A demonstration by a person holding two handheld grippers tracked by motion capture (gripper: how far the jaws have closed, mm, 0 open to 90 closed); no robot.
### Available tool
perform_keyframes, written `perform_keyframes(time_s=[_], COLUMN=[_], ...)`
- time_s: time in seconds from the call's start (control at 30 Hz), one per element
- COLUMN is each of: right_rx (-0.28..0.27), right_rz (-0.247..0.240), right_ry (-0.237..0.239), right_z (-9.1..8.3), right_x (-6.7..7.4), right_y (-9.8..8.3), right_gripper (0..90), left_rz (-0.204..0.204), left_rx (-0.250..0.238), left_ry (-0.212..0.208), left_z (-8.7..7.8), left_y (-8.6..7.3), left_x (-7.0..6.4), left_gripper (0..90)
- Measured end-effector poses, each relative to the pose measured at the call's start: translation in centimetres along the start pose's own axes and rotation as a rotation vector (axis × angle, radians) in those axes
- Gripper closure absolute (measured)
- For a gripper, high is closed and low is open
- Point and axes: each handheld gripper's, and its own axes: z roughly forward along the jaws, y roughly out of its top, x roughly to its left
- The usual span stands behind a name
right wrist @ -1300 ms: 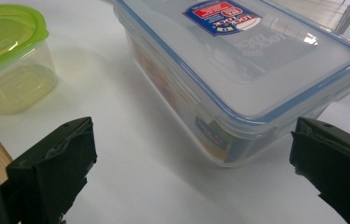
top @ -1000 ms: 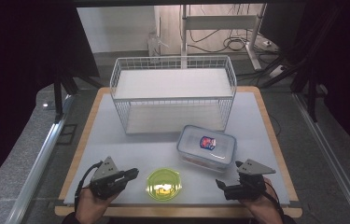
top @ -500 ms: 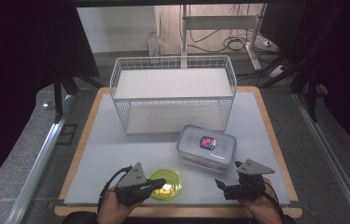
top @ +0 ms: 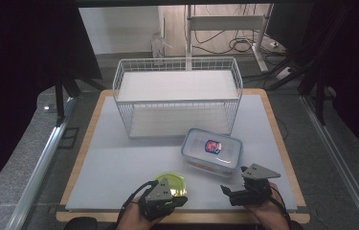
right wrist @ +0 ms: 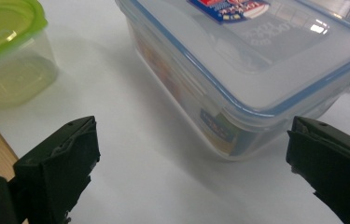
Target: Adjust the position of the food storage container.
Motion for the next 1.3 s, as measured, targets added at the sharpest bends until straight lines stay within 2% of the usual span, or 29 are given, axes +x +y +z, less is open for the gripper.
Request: perform_keyframes(time_s=[0.07,0.17,0.23,0.33,0.4,0.6,1.03,1.3], right_rx=[0.007,0.010,0.014,0.020,0.019,0.023,0.040,0.042], right_rz=[0.002,0.002,0.002,0.004,0.003,0.003,-0.002,-0.003], right_ry=[0.000,-0.004,-0.009,-0.011,-0.014,-0.013,-0.019,-0.018], right_z=[0.1,0.1,0.1,0.1,0.1,0.1,0.3,0.4], right_x=[0.0,0.0,-0.1,-0.1,-0.1,-0.2,-0.1,-0.1], right_y=[-0.1,-0.1,-0.1,-0.1,-0.1,-0.1,-0.2,-0.3], right_gripper=[2.5,2.6,2.6,2.6,2.6,2.7,3.3,3.4], left_rz=[-0.008,-0.025,-0.026,-0.034,-0.052,-0.079,-0.142,-0.192], left_rx=[0.011,0.006,0.011,0.040,0.035,0.015,0.020,0.012], left_ry=[0.005,-0.014,-0.002,0.043,0.048,0.095,0.149,0.207], left_z=[0.3,0.5,0.6,0.8,0.7,-0.1,-0.9,-1.7], left_y=[-0.1,-0.2,-0.2,-0.5,-0.6,-0.8,-1.6,-2.2], left_x=[0.1,0.4,0.5,1.0,1.5,2.9,5.3,7.0], left_gripper=[89.7,89.8,89.8,89.8,89.8,89.8,89.8,89.8])
